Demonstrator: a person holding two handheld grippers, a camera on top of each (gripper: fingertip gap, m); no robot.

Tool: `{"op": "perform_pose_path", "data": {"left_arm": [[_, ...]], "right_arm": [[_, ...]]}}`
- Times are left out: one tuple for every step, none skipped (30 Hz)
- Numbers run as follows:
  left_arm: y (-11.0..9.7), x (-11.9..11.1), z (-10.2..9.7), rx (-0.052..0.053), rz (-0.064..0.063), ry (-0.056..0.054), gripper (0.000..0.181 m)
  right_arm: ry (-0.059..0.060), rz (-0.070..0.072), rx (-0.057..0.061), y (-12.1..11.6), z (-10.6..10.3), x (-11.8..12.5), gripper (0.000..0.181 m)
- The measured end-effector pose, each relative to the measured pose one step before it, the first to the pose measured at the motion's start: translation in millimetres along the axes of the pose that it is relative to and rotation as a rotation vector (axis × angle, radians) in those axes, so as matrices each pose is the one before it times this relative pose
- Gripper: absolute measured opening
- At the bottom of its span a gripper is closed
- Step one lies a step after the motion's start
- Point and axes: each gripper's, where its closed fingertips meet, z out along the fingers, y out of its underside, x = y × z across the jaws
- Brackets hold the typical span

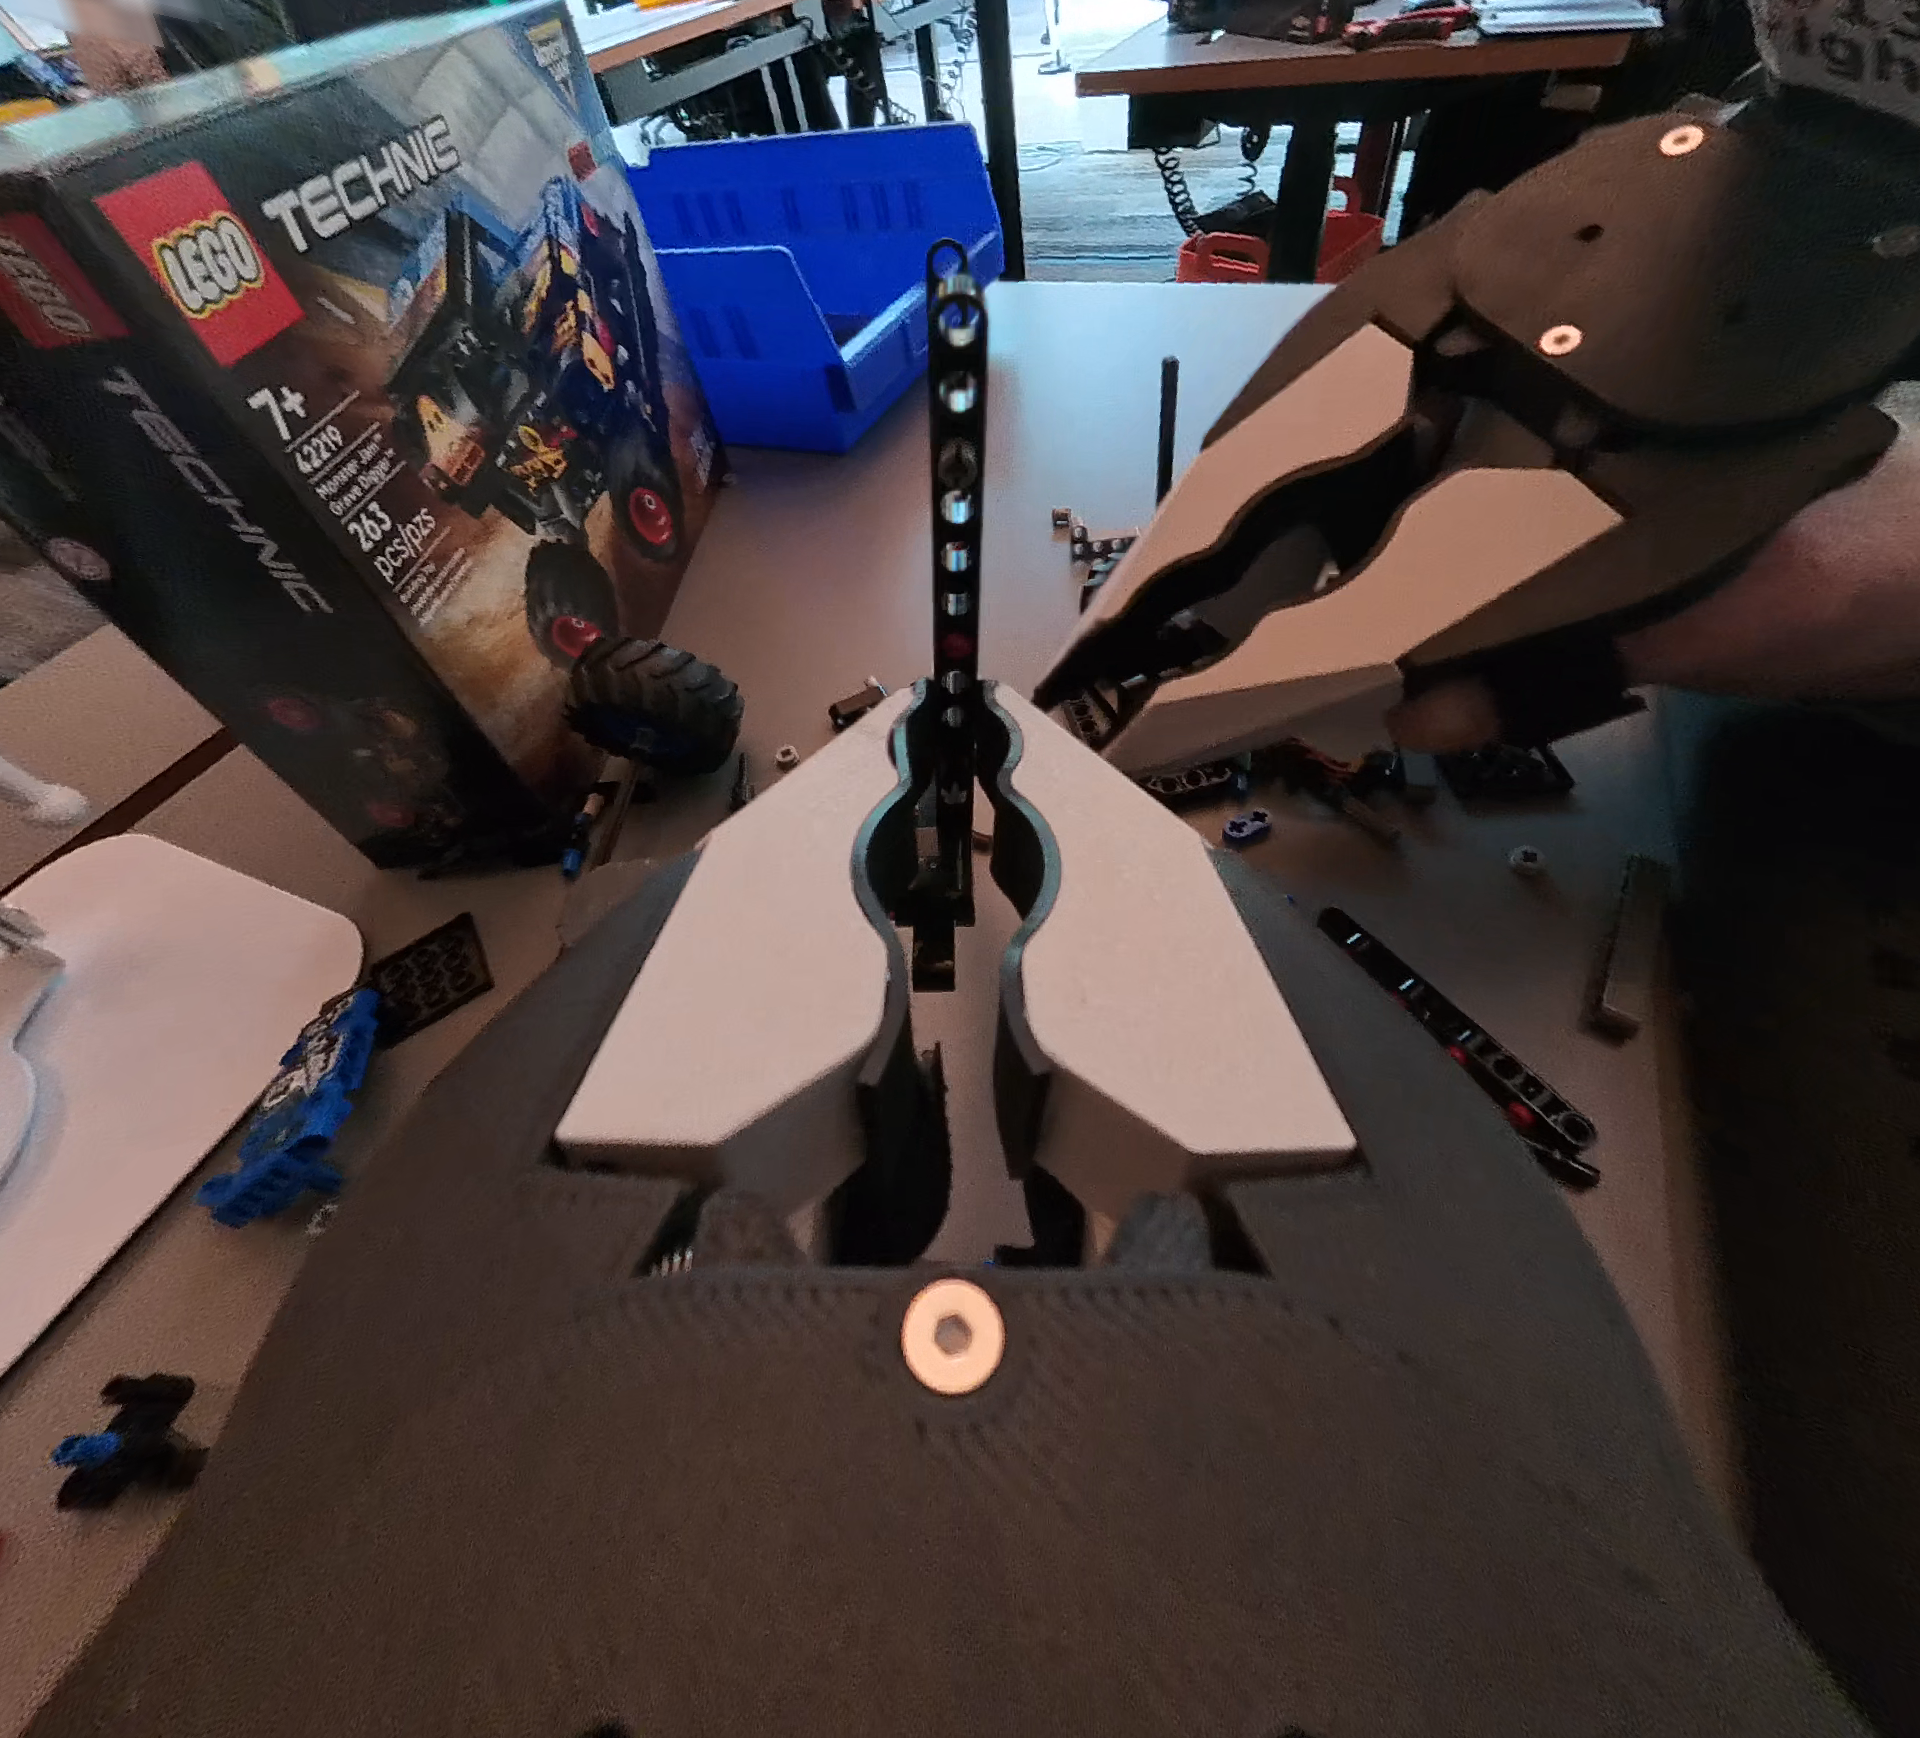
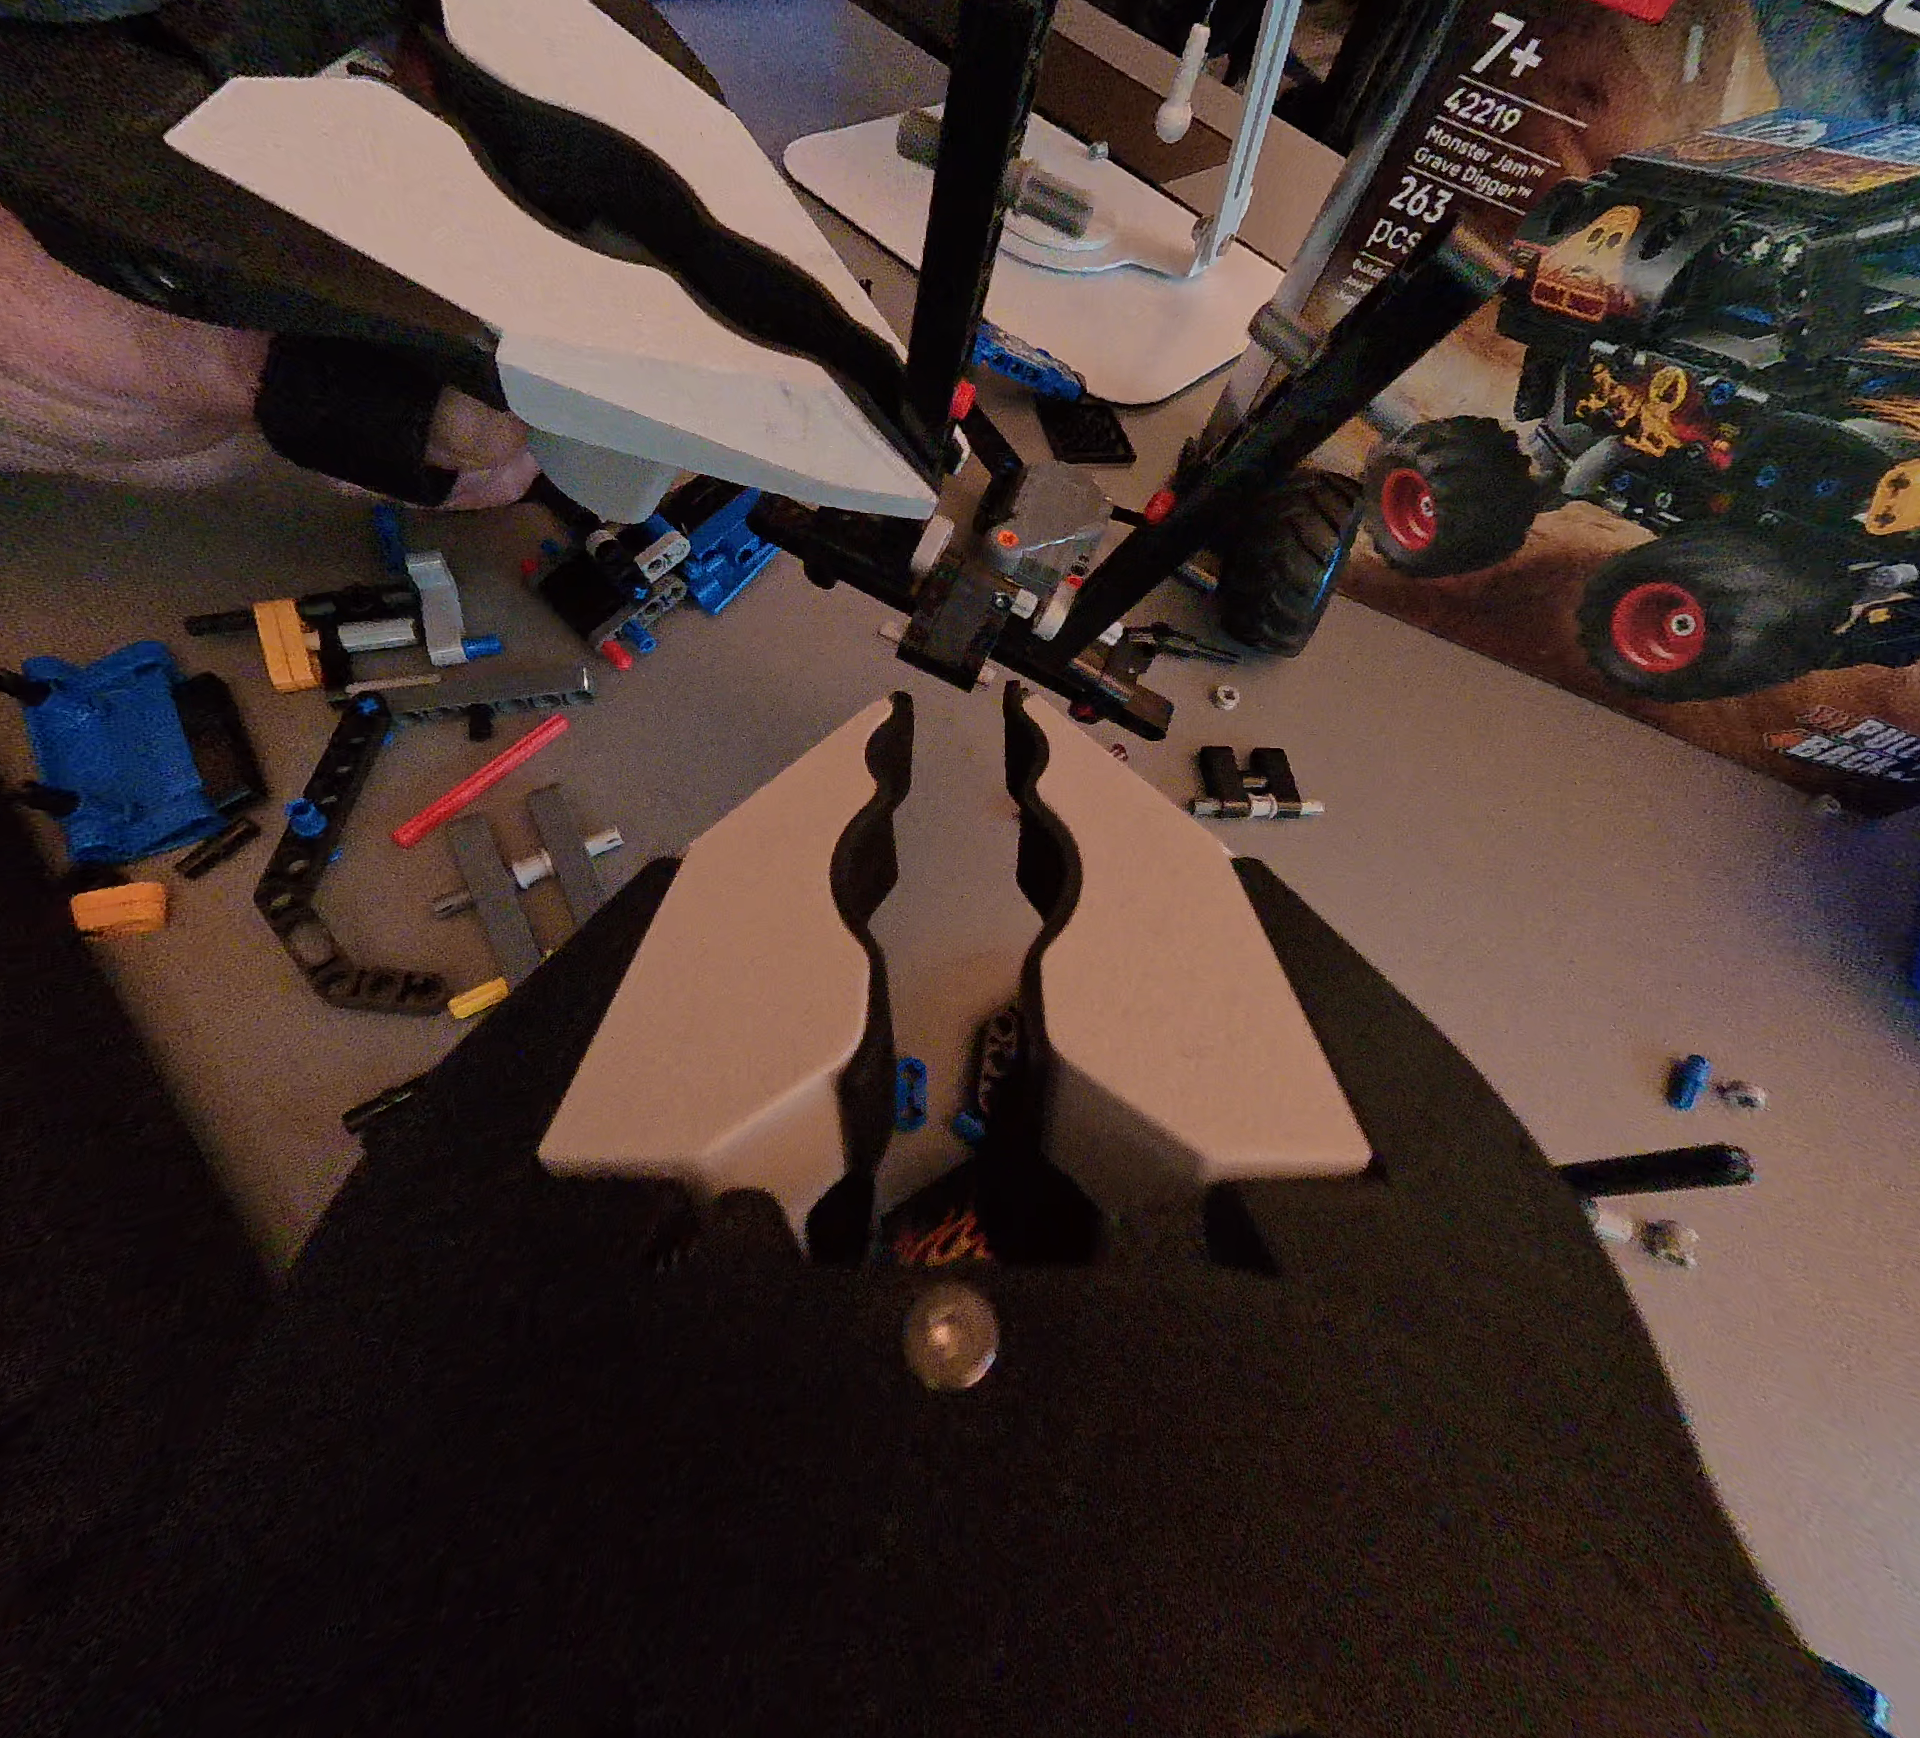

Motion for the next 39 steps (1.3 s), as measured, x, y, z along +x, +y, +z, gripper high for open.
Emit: {"op": "perform_pose_path", "data": {"left_arm": [[-1.95, 0.44, -0.39, 0.0096, 0.0041, -0.0026, 0.005], [-1.63, 3.56, 0.40, 0.0103, -0.0018, 0.0167, 0.005], [-0.07, 3.01, 1.26, 0.0003, -0.0038, 0.0084, 0.005], [-0.45, 0.91, 0.63, 0.0016, 0.0128, -0.0076, 0.005], [-1.05, 0.72, 0.26, 0.0026, 0.0182, -0.0061, 0.005], [-2.22, 1.94, -0.09, 0.0119, -0.0019, 0.0070, 0.005], [-0.99, 0.30, 0.09, 0.0050, -0.0174, 0.0013, 0.006], [0.74, 0.81, 0.56, -0.0046, -0.0126, 0.0047, 0.005], [-0.59, 2.46, 0.43, 0.0057, -0.0094, 0.0142, 0.006], [-1.88, 1.28, -0.57, 0.0121, -0.0173, 0.0081, 0.006], [-1.87, 1.44, -0.95, 0.0113, -0.0148, 0.0159, 0.007], [-1.44, 2.99, -0.78, 0.0123, -0.0186, 0.0312, 0.008], [-2.45, 3.90, -0.70, 0.0194, -0.0300, 0.0381, 0.010], [-2.92, 1.14, -0.65, 0.0166, -0.0272, 0.0161, 0.010], [-1.43, 0.72, -0.63, 0.0024, -0.0036, 0.0073, 0.010], [0.91, 2.67, -0.33, -0.0112, 0.0164, 0.0147, 0.011], [0.86, 6.30, -0.51, -0.0098, 0.0210, 0.0393, 0.015], [-0.74, 6.95, -2.03, -0.0056, 0.0263, 0.0461, 0.015], [-1.77, 4.50, -5.04, -0.0118, 0.0350, 0.0326, 0.014], [-4.17, 3.06, -7.49, 0.0043, 0.0278, 0.0275, 0.018], [-5.37, -0.05, -8.41, 0.0222, -0.0052, 0.0194, 0.022], [-4.33, -3.89, -7.56, 0.0268, -0.0396, 0.0081, 0.028], [-3.10, -9.38, -6.31, 0.0250, -0.0451, -0.0197, 0.033], [-2.18, -11.90, -4.71, 0.0206, -0.0409, -0.0354, 0.035], [-1.35, -6.64, -2.24, 0.0130, -0.0422, -0.0037, 0.042], [1.01, -3.92, 0.21, -0.0003, -0.0473, 0.0063, 0.045], [6.42, -5.03, 3.02, -0.0298, -0.0548, -0.0075, 0.047], [8.52, 2.13, 4.57, -0.0391, -0.0500, 0.0325, 0.050], [5.16, 5.96, 4.52, -0.0140, -0.0580, 0.0495, 0.046], [5.43, 4.38, 5.22, -0.0198, -0.0633, 0.0397, 0.043], [2.56, 4.90, 4.56, -0.0029, -0.0347, 0.0392, 0.037], [-1.62, 6.39, 2.94, 0.0205, -0.0226, 0.0438, 0.029], [-2.03, 2.11, 1.84, 0.0162, -0.0138, 0.0161, 0.027], [-2.30, -1.27, 0.86, 0.0105, 0.0122, -0.0124, 0.026], [-2.49, -0.60, 0.49, 0.0128, 0.0281, -0.0165, 0.026], [-2.73, 0.36, 0.64, 0.0128, -0.0009, -0.0072, 0.025], [-2.13, 1.59, 0.54, 0.0119, -0.0174, 0.0050, 0.024], [-0.78, 1.39, -0.03, 0.0094, -0.0096, 0.0076, 0.024], [1.11, -1.35, 0.03, 0.0027, -0.0074, -0.0056, 0.023]], "right_arm": [[-0.0084, 0.0113, 0.0068, -0.80, 0.30, -2.16, 0.019], [0.0011, 0.0159, 0.0118, -2.37, 0.20, -0.27, 0.027], [0.0114, 0.0119, 0.0163, -3.04, -0.04, 1.72, 0.031], [-0.0043, 0.0203, 0.0060, -0.40, 1.19, 1.08, 0.030], [-0.0439, 0.0486, 0.0032, 0.90, 2.11, -3.06, 0.030], [-0.0522, 0.0596, 0.0143, -0.79, 1.17, -3.88, 0.031], [-0.0211, 0.0259, 0.0029, 0.31, 0.46, -1.45, 0.028], [0.0125, -0.0100, -0.0115, 1.53, 0.58, 1.00, 0.026], [0.0158, -0.0193, -0.0081, 0.06, 0.68, -0.34, 0.022], [0.0152, 0.0030, 0.0032, -1.63, 0.76, -0.16, 0.022], [0.0021, 0.0219, 0.0140, -2.21, 0.97, -0.02, 0.023], [-0.0095, 0.0281, 0.0196, -2.57, -0.05, 0.57, 0.021], [-0.0100, 0.0150, 0.0211, -3.26, -1.76, 1.06, 0.020], [-0.0051, 0.0050, 0.0209, -3.51, -2.04, 0.39, 0.020], [-0.0027, -0.0029, 0.0124, -1.89, -0.80, -0.51, 0.020], [0.0008, -0.0139, -0.0007, 0.09, -0.05, -0.12, 0.020], [0.0018, -0.0175, -0.0041, 0.55, -0.37, 0.49, 0.020], [0.0020, -0.0141, 0.0105, -1.49, -1.41, 0.86, 0.019], [0.0121, -0.0192, 0.0254, -3.91, -3.24, 2.56, 0.019], [0.0142, -0.0286, 0.0247, -4.69, -4.71, 2.74, 0.019], [0.0102, -0.0379, 0.0267, -5.15, -4.78, 1.45, 0.019], [-0.0002, -0.0300, 0.0258, -4.76, -3.50, -0.96, 0.019], [-0.0170, -0.0204, 0.0149, -2.87, -1.44, -4.12, 0.019], [-0.0169, -0.0345, 0.0014, -0.86, 0.08, -5.32, 0.018], [0.0002, -0.0572, -0.0114, 0.36, 1.04, -4.47, 0.019], [0.0037, -0.0646, -0.0102, -0.37, 1.38, -4.72, 0.019], [-0.0003, -0.0577, 0.0004, -2.07, 1.26, -5.30, 0.018], [0.0033, -0.0456, 0.0013, -2.14, 0.92, -3.80, 0.018], [0.0073, -0.0357, -0.0042, -0.79, 0.49, -2.01, 0.018], [0.0016, -0.0250, 0.0001, -0.76, 0.09, -1.53, 0.018], [-0.0023, -0.0137, 0.0067, -1.51, -0.45, -1.34, 0.018], [0.0063, -0.0097, 0.0072, -1.46, -1.01, 0.34, 0.018], [0.0078, 0.0049, 0.0099, -1.44, -1.59, 1.96, 0.018], [0.0000, 0.0324, 0.0070, -0.05, -0.68, 2.36, 0.018], [-0.0059, 0.0430, 0.0118, -0.36, -0.05, 1.78, 0.018], [-0.0038, 0.0429, 0.0139, -1.52, -0.27, 2.06, 0.018], [-0.0015, 0.0382, 0.0162, -2.36, -0.70, 1.58, 0.018], [-0.0008, 0.0292, 0.0179, -2.05, -0.98, 1.38, 0.017], [0.0065, 0.0158, 0.0031, -0.07, -0.61, 2.02, 0.017]]}}
